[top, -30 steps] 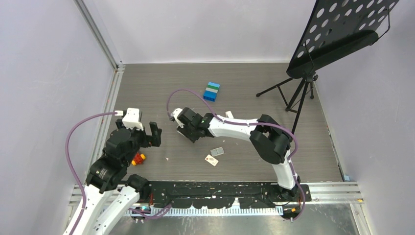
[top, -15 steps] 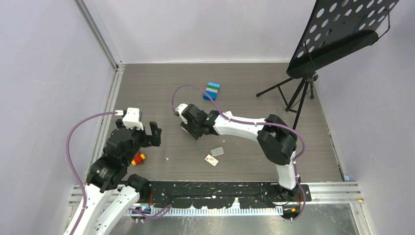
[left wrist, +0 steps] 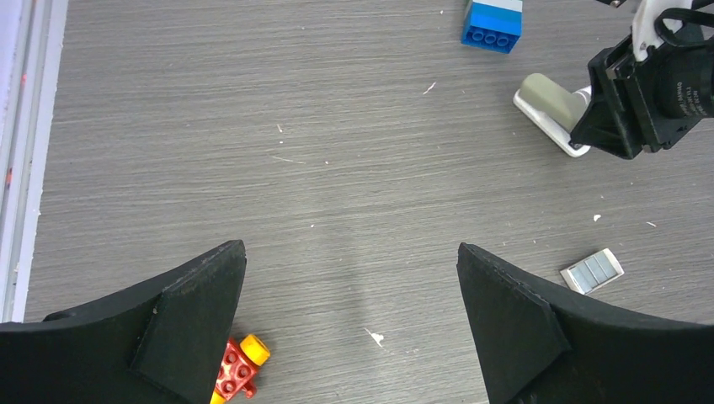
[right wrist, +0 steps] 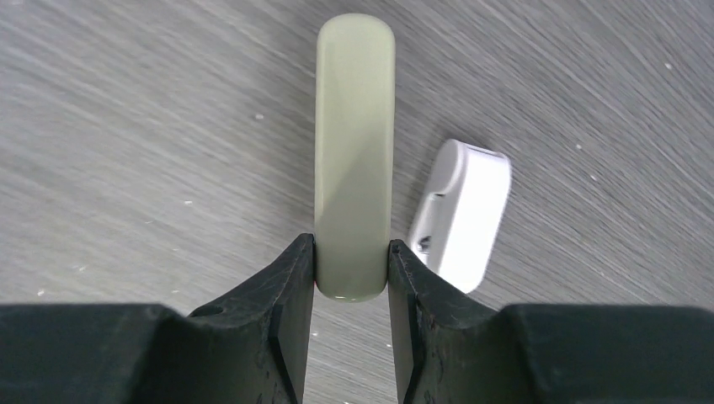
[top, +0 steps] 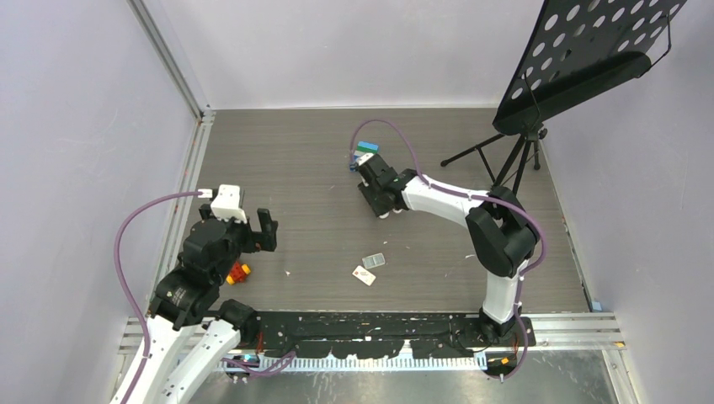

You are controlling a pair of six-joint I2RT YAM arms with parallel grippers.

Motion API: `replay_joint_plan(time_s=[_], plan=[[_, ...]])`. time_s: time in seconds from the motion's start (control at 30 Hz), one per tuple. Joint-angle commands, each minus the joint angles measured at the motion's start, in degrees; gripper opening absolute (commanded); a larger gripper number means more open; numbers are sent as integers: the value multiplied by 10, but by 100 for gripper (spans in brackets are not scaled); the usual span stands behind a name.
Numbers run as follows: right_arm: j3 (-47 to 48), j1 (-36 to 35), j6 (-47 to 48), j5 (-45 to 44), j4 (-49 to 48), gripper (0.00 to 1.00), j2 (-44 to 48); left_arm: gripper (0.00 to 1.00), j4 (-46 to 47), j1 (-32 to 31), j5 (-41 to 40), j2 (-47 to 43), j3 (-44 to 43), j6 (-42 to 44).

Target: Load the staples into the stapler

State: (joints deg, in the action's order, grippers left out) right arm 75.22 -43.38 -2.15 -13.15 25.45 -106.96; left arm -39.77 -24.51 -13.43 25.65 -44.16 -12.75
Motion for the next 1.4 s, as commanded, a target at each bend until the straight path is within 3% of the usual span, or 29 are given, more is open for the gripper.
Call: replay_joint_plan(time_s=[0.0, 0.13, 0.37, 0.53, 0.87, 1.07, 1.37], plan=[[-1, 11, -29, -23, -3, 3, 29, 100, 11, 6, 10, 5, 1, 9], [-5, 14, -46, -31, -2, 9, 22, 100, 11, 8, 11, 7, 1, 10], [-9, 14, -65, -26, -3, 43, 32, 100, 11, 10, 13, 5, 1, 10], [-27, 14, -84, -35, -7, 55, 76, 100, 10, 10, 14, 1, 2, 9], [-162, 14, -128, -90, -52, 66, 238, 100, 7, 10, 16, -15, 6, 8], [-270, 15, -186, -153, -70, 78, 346, 100, 6, 10, 9, -23, 7, 5], [-380, 17, -302, -304, 33, 89, 630, 100, -5, 10, -9, -75, 0, -9]])
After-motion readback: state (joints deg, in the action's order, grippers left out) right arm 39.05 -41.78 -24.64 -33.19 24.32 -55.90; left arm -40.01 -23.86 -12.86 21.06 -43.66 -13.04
